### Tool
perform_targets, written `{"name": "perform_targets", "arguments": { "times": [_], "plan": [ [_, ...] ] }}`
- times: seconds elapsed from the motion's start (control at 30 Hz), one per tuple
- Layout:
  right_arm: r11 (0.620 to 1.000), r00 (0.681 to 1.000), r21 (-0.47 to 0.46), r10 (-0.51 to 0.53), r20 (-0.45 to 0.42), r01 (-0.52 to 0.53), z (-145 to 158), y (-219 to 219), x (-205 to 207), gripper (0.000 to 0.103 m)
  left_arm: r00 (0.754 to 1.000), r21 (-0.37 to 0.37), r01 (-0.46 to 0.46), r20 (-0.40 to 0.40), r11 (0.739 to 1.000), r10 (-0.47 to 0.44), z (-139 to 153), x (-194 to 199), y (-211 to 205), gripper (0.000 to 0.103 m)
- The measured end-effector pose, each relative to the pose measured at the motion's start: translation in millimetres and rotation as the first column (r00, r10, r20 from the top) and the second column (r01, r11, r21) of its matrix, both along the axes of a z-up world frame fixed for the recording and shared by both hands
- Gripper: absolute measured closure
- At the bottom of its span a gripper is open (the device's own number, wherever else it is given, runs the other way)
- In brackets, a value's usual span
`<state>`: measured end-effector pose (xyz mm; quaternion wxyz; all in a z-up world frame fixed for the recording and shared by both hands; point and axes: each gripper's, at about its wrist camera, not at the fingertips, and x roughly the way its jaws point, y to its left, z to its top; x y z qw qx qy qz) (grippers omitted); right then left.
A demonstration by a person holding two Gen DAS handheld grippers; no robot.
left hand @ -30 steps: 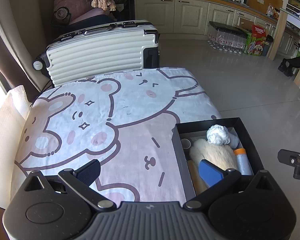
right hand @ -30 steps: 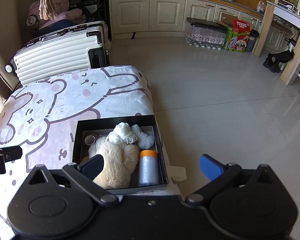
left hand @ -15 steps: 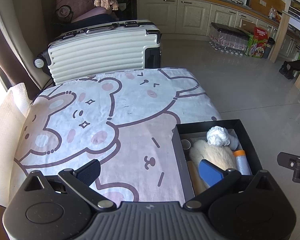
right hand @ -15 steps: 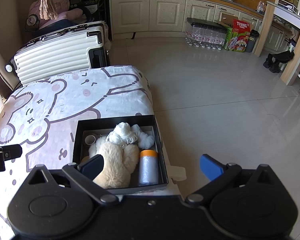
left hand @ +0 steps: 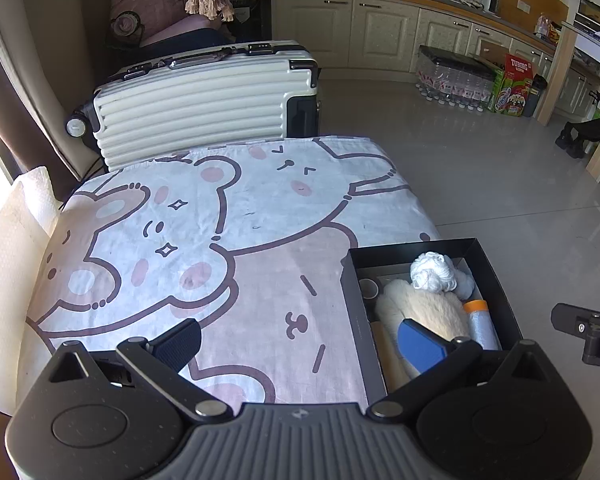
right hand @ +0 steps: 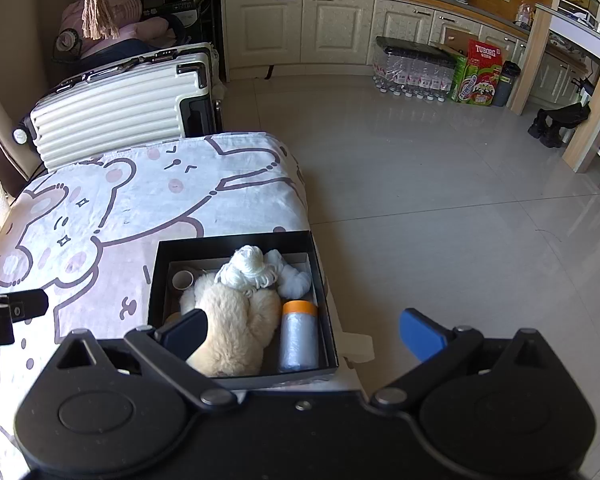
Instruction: Organize objects
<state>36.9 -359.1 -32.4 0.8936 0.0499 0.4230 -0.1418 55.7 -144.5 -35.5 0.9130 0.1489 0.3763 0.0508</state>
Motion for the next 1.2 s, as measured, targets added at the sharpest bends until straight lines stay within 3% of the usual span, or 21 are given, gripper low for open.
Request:
{"name": "perform_targets", "arguments": {
  "times": [1.2],
  "plan": [
    [1.0,1.0,-0.001,0.001,0.0,-0.001,0.8,0.4,0.5,0.0,1.0,0.013,0.01,-0.004,1.0,-0.01,-0.2,-0.5,-2.1,0.0]
  ]
}}
